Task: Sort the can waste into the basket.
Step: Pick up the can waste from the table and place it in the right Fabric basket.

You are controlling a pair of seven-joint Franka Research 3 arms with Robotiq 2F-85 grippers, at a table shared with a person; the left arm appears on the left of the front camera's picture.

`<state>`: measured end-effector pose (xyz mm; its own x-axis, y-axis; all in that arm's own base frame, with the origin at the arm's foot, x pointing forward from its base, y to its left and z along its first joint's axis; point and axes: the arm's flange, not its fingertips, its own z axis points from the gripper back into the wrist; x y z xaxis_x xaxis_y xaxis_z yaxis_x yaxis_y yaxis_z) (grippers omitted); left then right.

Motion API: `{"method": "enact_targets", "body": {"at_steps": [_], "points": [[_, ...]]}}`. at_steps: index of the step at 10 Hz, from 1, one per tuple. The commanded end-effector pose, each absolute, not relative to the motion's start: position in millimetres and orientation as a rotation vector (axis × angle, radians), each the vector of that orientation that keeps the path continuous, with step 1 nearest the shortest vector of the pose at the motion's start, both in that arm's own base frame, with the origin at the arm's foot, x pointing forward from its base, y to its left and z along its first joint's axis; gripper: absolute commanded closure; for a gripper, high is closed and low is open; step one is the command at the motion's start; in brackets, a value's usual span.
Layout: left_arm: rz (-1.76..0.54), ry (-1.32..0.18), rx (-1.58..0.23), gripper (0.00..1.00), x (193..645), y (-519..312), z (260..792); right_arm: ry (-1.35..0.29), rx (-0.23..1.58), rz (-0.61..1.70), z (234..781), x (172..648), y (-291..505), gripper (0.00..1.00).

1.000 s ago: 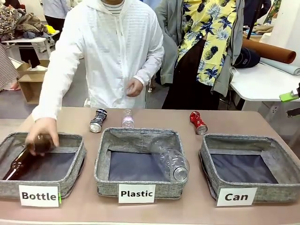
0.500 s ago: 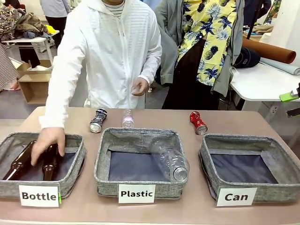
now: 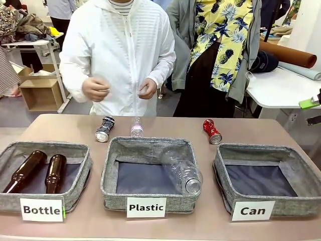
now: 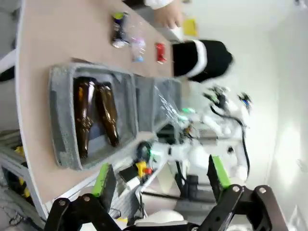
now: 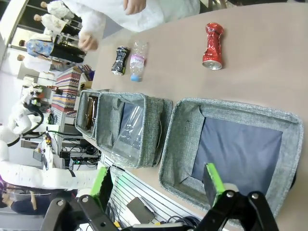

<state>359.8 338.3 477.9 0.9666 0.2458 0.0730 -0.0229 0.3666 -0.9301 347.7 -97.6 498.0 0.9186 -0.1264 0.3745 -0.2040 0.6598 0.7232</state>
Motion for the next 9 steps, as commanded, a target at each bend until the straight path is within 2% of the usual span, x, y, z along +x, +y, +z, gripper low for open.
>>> {"method": "enact_targets", "body": {"at_steps": [1, 4, 6, 9], "points": [[0.255, -0.125, -0.915, 0.00, 412, 244, 513, -0.421, 0.856, 0.032, 500, 351, -96, 0.00], [0.217, -0.021, -0.550, 0.00, 512, 107, 522, -0.421, 0.856, 0.032, 500, 351, -96, 0.00], [0.246, 0.046, -0.333, 0.00, 568, 26, 491, -0.421, 0.856, 0.032, 500, 351, -96, 0.00], [0.261, 0.016, -0.196, 0.00, 613, -43, 448, -0.421, 0.856, 0.032, 500, 351, -96, 0.00]]}}
